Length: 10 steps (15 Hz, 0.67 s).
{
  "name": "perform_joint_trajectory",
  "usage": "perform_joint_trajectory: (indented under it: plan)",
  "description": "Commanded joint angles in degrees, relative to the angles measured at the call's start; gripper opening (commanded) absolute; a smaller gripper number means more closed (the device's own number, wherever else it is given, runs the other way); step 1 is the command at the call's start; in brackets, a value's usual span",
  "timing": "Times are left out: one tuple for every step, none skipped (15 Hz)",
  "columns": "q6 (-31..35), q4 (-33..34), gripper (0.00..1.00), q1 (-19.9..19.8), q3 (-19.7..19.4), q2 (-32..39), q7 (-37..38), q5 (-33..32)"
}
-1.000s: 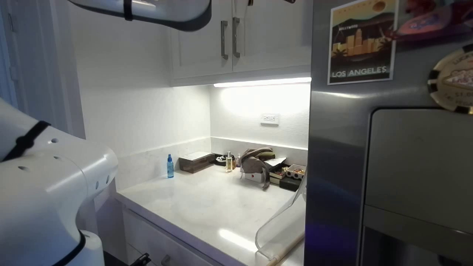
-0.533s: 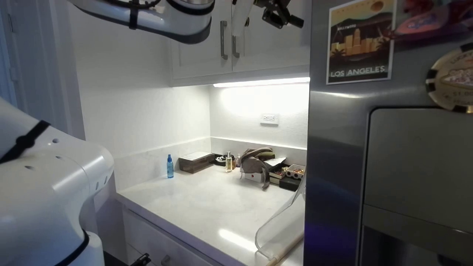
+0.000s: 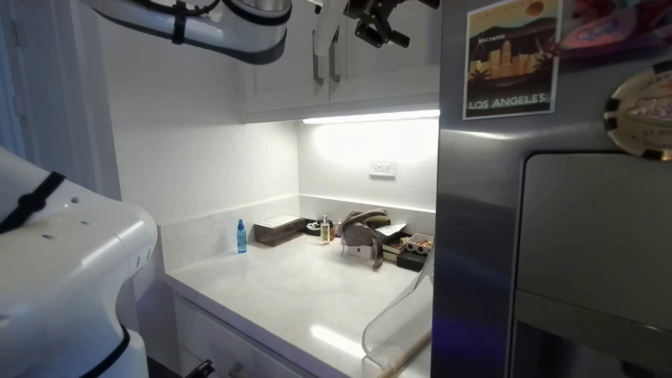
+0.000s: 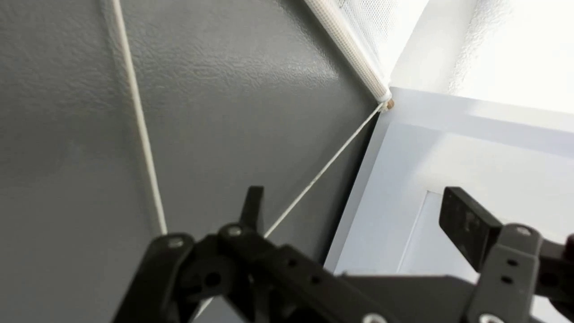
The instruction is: Take the net from the fridge and put it on the countertop
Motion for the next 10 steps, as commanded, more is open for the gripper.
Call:
perform_joint_trajectory:
  plan:
    - [-6.0,-1.4,1.00,-5.2,4.2,-6.0,6.1,-2.7]
    - [-6.6,-2.0,1.00,-8.1,5.7,-7.6,9.2,-4.2]
    - [-8.1,-1.8,1.00,-9.5,6.6,-8.7,10.9,-5.1]
    - [-9.3,-2.0,1.00,-11.4,7.6,-10.0,12.7,-6.0]
    - [-10.7,-1.9,1.00,-13.2,8.6,-11.0,14.1,-6.7]
    - [-11.7,-2.0,1.00,-15.1,9.4,-12.2,15.6,-7.3]
    - [-12.7,-1.9,1.00,-17.1,10.2,-13.2,16.8,-8.1]
    - [-13.5,-1.8,1.00,-19.1,11.0,-14.1,18.0,-9.0]
    - [-13.6,-1.7,1.00,-20.9,11.3,-14.4,18.9,-9.9]
    - [-13.8,-1.3,1.00,-22.5,11.7,-14.7,19.6,-10.8]
